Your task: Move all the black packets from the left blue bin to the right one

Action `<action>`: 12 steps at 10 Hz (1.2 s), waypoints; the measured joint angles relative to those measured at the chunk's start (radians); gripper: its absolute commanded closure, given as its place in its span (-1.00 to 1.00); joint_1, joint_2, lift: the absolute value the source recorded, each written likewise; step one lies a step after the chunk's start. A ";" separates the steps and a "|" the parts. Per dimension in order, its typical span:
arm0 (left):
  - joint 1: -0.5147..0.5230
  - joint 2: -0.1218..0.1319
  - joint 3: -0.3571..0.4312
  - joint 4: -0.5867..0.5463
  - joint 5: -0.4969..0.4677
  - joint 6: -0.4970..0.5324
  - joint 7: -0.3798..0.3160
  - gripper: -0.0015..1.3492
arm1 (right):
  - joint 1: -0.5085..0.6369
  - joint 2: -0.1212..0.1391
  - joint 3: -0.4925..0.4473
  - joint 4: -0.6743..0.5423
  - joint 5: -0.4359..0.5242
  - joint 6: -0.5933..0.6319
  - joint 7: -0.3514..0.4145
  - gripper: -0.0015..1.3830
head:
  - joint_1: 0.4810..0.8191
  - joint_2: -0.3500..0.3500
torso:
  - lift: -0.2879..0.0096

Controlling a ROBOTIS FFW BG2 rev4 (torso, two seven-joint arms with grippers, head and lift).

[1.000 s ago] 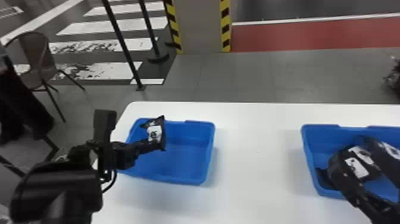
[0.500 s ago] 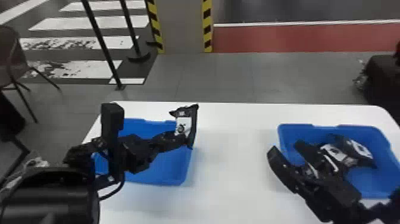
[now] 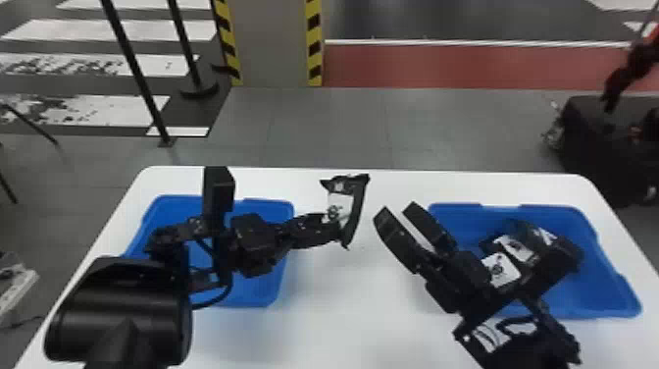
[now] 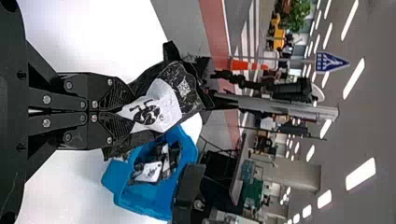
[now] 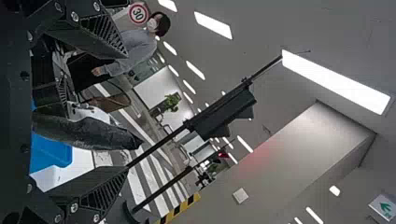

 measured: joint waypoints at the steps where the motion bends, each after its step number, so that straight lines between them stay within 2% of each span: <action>1: -0.018 0.000 -0.027 0.032 0.016 -0.015 -0.017 0.79 | -0.030 0.001 0.003 0.034 -0.010 0.000 -0.001 -0.74 | 0.27 0.03 | 0.20; 4: -0.030 -0.005 -0.073 0.057 0.042 -0.014 -0.026 0.79 | -0.114 -0.007 0.001 0.123 -0.006 -0.002 -0.001 -0.74 | 0.27 -0.08 | 0.20; 5: -0.033 -0.006 -0.082 0.063 0.049 -0.013 -0.028 0.79 | -0.127 -0.008 0.001 0.137 0.000 -0.001 -0.002 -0.59 | 0.27 -0.09 | 0.20; 6: -0.035 -0.006 -0.089 0.067 0.055 -0.013 -0.029 0.79 | -0.137 -0.009 0.001 0.153 0.007 0.005 -0.001 0.29 | 0.27 -0.11 | 0.20; 7: -0.037 -0.007 -0.094 0.071 0.058 -0.013 -0.030 0.79 | -0.145 -0.009 0.001 0.167 0.010 0.020 -0.001 0.88 | 0.27 -0.12 | 0.20; 10: -0.041 -0.008 -0.096 0.079 0.062 -0.015 -0.030 0.79 | -0.134 -0.009 0.001 0.166 -0.001 0.029 -0.003 0.85 | 0.27 -0.12 | 0.20; 11: -0.040 -0.010 -0.092 0.079 0.064 -0.015 -0.025 0.59 | -0.130 -0.009 0.001 0.165 -0.004 0.022 -0.003 0.85 | 0.27 -0.12 | 0.20; 12: -0.033 -0.014 -0.083 0.079 0.069 -0.015 -0.011 0.13 | -0.127 -0.008 0.001 0.163 -0.008 0.017 -0.002 0.85 | 0.27 -0.12 | 0.20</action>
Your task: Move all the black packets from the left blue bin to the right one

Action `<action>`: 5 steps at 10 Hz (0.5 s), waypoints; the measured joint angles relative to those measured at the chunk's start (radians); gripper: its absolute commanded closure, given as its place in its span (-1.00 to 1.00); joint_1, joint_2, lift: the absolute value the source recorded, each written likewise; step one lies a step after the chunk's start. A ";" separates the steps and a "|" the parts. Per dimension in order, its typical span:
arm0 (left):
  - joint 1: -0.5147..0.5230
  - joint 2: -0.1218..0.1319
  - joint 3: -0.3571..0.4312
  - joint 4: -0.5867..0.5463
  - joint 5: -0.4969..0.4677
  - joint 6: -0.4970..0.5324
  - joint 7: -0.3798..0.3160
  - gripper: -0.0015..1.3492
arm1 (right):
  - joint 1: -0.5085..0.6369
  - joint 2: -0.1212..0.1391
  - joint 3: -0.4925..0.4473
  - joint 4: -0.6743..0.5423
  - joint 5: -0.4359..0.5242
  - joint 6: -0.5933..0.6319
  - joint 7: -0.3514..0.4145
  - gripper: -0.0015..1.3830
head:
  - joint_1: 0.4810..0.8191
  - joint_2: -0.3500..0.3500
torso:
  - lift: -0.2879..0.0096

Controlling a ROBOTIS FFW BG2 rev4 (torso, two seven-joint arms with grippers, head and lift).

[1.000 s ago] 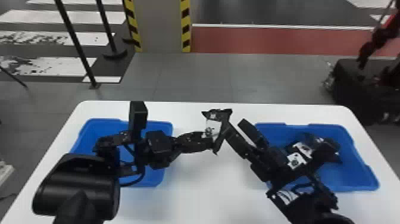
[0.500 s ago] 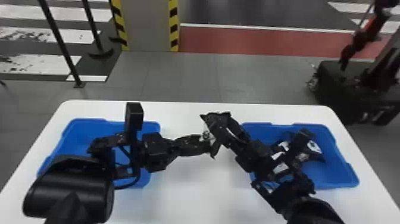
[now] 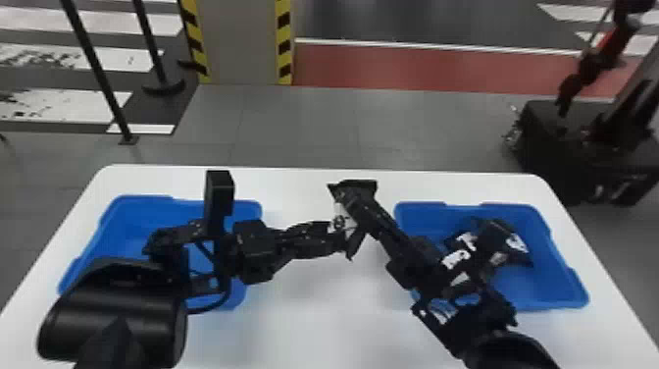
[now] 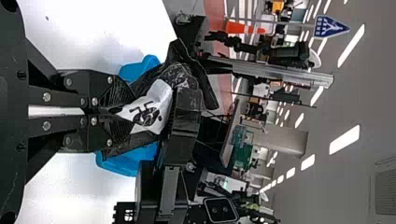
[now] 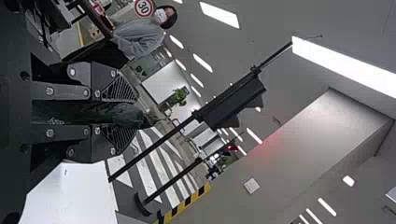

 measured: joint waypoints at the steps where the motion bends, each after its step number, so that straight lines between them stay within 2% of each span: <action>1: 0.012 -0.002 0.010 0.000 0.014 0.000 0.017 -0.44 | 0.005 0.001 0.000 -0.005 -0.007 -0.003 0.000 0.85 | 0.27 -0.10 | 0.20; 2: 0.026 -0.003 0.024 0.000 0.026 -0.008 0.032 -0.82 | 0.012 0.002 0.000 -0.011 -0.018 -0.005 0.000 0.85 | 0.27 -0.09 | 0.20; 3: 0.043 -0.004 0.049 0.000 0.030 -0.025 0.044 -0.87 | 0.018 0.001 -0.005 -0.012 -0.031 -0.011 0.000 0.85 | 0.27 -0.06 | 0.20; 5: 0.089 -0.002 0.107 0.000 0.058 -0.073 0.048 -0.77 | 0.025 -0.006 -0.065 -0.007 -0.031 -0.016 -0.009 0.85 | 0.27 -0.07 | 0.20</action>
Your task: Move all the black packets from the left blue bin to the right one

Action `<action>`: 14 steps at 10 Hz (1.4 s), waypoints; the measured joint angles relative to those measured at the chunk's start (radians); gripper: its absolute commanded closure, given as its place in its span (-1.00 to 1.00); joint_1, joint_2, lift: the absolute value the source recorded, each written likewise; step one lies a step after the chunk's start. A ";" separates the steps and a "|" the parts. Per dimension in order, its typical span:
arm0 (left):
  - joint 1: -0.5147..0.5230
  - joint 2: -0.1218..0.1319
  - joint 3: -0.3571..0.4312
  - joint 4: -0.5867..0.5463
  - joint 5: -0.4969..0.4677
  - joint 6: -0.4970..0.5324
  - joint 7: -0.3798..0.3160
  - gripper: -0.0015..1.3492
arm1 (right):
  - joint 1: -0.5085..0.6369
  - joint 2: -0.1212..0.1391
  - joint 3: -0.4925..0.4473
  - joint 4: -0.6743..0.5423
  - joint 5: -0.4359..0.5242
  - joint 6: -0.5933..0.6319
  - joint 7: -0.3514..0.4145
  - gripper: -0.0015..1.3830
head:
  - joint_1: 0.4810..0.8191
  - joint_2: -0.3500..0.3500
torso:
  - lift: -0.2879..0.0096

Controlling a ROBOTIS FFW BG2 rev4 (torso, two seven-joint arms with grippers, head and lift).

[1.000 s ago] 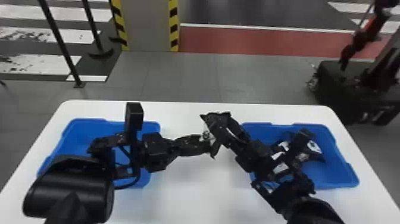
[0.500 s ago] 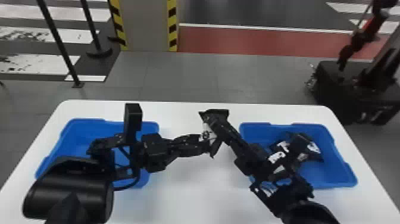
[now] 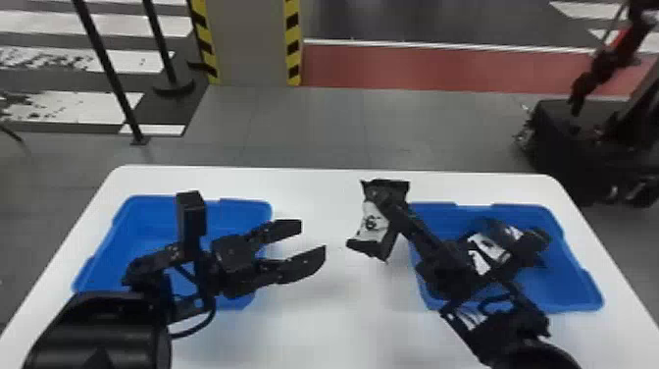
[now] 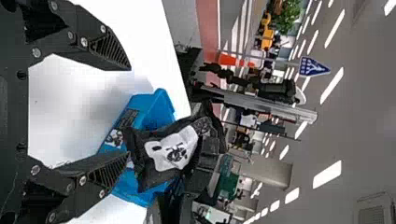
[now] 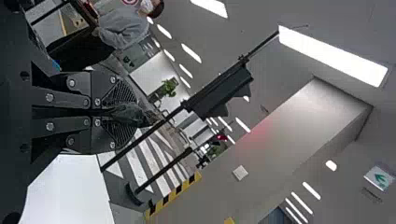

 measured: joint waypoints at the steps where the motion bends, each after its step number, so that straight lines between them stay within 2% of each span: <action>1: 0.022 0.004 0.022 -0.003 0.023 -0.017 0.000 -0.77 | -0.003 -0.017 -0.030 0.008 0.002 0.000 -0.022 0.85 | 0.27 -0.12 | 0.20; 4: 0.064 0.006 0.057 -0.016 0.049 -0.025 -0.003 -0.75 | -0.082 -0.095 -0.080 0.147 0.014 -0.028 -0.093 0.85 | 0.27 -0.29 | 0.20; 5: 0.067 0.006 0.059 -0.017 0.049 -0.022 -0.003 -0.75 | -0.107 -0.113 -0.102 0.204 0.048 -0.043 -0.131 0.82 | 0.27 -0.40 | 0.20; 6: 0.070 0.006 0.061 -0.017 0.049 -0.027 -0.003 -0.75 | -0.125 -0.119 -0.152 0.251 0.114 -0.050 -0.163 0.23 | 0.27 -0.45 | 0.20; 7: 0.078 0.006 0.069 -0.018 0.051 -0.045 -0.003 -0.75 | -0.127 -0.123 -0.196 0.277 0.159 -0.052 -0.190 -0.60 | 0.27 -0.58 | 0.20; 8: 0.094 0.005 0.085 -0.029 0.055 -0.065 -0.003 -0.75 | -0.102 -0.127 -0.214 0.254 0.189 -0.059 -0.214 -0.98 | 0.27 -0.62 | 0.20; 10: 0.131 0.004 0.119 -0.066 0.058 -0.077 0.004 -0.75 | 0.034 -0.128 -0.219 0.065 0.267 -0.079 -0.255 -0.71 | 0.27 -0.60 | 0.20; 11: 0.157 0.004 0.133 -0.092 0.065 -0.090 0.015 -0.75 | 0.141 -0.115 -0.219 -0.075 0.310 -0.099 -0.282 -0.64 | 0.27 -0.55 | 0.20; 12: 0.198 -0.002 0.154 -0.131 0.072 -0.121 0.041 -0.75 | 0.257 -0.094 -0.219 -0.219 0.347 -0.121 -0.295 -0.60 | 0.27 -0.48 | 0.20; 14: 0.347 -0.028 0.206 -0.248 0.122 -0.248 0.172 -0.75 | 0.455 -0.042 -0.215 -0.417 0.378 -0.170 -0.289 -0.58 | 0.27 -0.32 | 0.20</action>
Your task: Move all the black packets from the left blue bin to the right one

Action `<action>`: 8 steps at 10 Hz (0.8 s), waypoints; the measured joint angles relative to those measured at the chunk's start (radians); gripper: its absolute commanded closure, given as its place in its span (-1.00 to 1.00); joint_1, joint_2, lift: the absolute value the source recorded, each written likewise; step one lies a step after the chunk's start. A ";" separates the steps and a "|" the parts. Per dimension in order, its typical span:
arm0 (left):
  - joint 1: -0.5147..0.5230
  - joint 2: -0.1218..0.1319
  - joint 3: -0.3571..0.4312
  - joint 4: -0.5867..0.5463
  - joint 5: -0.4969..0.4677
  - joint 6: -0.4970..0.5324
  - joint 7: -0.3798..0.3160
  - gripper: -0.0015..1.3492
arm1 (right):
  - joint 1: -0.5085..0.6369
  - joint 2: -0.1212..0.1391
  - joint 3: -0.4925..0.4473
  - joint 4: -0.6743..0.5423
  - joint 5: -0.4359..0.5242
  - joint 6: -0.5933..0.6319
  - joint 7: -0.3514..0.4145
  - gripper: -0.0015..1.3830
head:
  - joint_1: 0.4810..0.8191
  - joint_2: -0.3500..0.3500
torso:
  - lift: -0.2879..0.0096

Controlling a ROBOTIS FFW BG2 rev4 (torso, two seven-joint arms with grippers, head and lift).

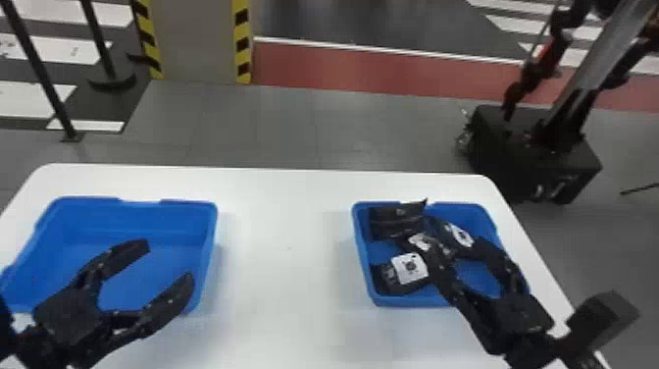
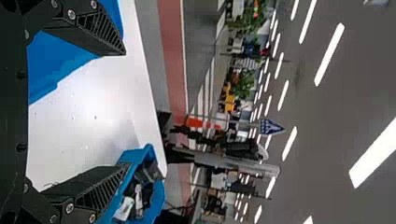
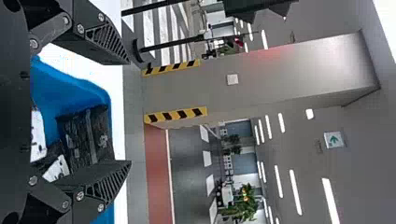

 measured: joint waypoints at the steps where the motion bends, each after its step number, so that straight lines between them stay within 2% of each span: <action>1: 0.109 -0.009 0.022 -0.088 0.031 -0.057 0.094 -0.75 | 0.082 0.029 0.002 -0.063 0.000 -0.020 0.011 -0.58 | 0.27 -0.18 | 0.20; 3: 0.328 -0.012 0.032 -0.265 0.067 -0.176 0.264 -0.75 | 0.252 0.071 0.003 -0.215 0.027 -0.061 0.014 -0.58 | 0.27 0.00 | 0.20; 5: 0.432 -0.012 0.045 -0.313 0.076 -0.277 0.302 -0.75 | 0.381 0.094 0.008 -0.318 0.060 -0.088 0.014 -0.58 | 0.27 0.10 | 0.20; 8: 0.506 -0.012 0.080 -0.316 0.079 -0.333 0.326 -0.75 | 0.471 0.098 0.036 -0.321 0.088 -0.104 0.014 -0.58 | 0.27 0.28 | 0.20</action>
